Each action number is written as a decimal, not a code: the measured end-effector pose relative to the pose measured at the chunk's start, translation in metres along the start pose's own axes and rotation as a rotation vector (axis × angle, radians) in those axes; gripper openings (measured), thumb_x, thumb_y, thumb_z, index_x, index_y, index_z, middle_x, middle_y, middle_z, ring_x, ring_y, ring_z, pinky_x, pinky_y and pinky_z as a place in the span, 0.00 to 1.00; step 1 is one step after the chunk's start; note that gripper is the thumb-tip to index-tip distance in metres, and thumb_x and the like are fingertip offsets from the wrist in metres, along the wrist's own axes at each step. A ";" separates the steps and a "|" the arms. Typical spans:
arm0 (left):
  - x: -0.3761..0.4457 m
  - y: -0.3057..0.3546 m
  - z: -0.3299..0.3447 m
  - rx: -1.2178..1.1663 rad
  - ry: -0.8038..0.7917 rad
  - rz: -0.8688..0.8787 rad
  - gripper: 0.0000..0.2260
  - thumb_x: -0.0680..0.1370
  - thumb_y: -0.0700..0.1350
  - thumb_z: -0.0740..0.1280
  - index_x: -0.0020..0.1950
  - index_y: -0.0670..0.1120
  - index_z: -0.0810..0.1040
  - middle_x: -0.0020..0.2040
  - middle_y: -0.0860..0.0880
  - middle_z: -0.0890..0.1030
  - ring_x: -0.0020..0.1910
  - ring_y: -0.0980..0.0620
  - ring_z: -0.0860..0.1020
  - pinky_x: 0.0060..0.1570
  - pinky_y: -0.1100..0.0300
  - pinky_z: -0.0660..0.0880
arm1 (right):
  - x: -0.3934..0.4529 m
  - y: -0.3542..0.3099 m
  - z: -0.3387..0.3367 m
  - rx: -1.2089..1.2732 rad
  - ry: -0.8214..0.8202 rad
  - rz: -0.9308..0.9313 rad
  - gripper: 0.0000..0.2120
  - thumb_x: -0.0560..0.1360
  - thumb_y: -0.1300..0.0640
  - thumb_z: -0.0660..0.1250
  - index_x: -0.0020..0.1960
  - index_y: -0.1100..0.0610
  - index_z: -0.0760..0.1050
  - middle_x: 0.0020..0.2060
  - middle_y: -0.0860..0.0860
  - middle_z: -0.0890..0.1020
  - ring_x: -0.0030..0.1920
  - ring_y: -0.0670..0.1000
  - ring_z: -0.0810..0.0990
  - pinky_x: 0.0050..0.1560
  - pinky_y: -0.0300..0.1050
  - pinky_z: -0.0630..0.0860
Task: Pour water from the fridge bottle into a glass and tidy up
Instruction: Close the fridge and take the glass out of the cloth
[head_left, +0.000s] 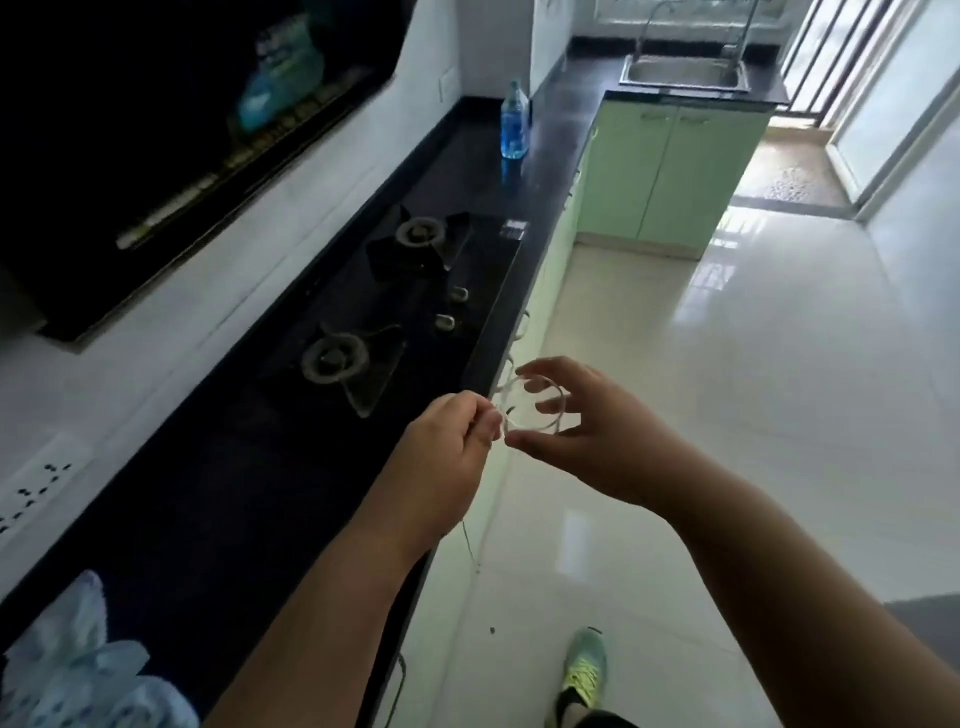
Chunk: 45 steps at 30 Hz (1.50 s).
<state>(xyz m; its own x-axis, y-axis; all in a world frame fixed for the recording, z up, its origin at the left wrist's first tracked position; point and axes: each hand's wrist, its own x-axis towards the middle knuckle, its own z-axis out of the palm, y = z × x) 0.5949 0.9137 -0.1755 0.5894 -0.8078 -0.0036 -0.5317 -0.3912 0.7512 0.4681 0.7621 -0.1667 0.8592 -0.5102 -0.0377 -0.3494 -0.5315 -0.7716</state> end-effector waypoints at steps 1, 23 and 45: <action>0.016 0.012 0.010 0.015 -0.024 0.024 0.10 0.86 0.52 0.59 0.51 0.52 0.78 0.49 0.57 0.78 0.47 0.59 0.78 0.44 0.65 0.73 | 0.001 0.012 -0.016 0.000 0.024 0.023 0.32 0.69 0.36 0.76 0.69 0.39 0.71 0.62 0.40 0.77 0.60 0.43 0.79 0.58 0.50 0.82; 0.324 0.149 0.207 0.104 -0.343 0.187 0.09 0.86 0.51 0.59 0.56 0.51 0.77 0.50 0.53 0.78 0.47 0.58 0.76 0.40 0.66 0.68 | 0.136 0.225 -0.257 -0.106 0.149 0.244 0.33 0.72 0.37 0.74 0.73 0.43 0.69 0.64 0.41 0.78 0.61 0.45 0.79 0.59 0.50 0.82; 0.760 0.226 0.314 0.162 -0.382 0.178 0.10 0.87 0.54 0.57 0.53 0.53 0.76 0.48 0.55 0.76 0.45 0.55 0.76 0.47 0.53 0.77 | 0.484 0.412 -0.477 -0.091 0.200 0.265 0.31 0.74 0.41 0.75 0.73 0.43 0.68 0.66 0.42 0.77 0.61 0.44 0.78 0.60 0.51 0.81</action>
<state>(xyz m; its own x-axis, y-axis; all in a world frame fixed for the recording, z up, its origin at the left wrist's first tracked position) 0.7319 0.0727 -0.2155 0.2289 -0.9618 -0.1499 -0.7110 -0.2704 0.6491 0.5615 -0.0261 -0.2006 0.6468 -0.7564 -0.0974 -0.5907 -0.4161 -0.6914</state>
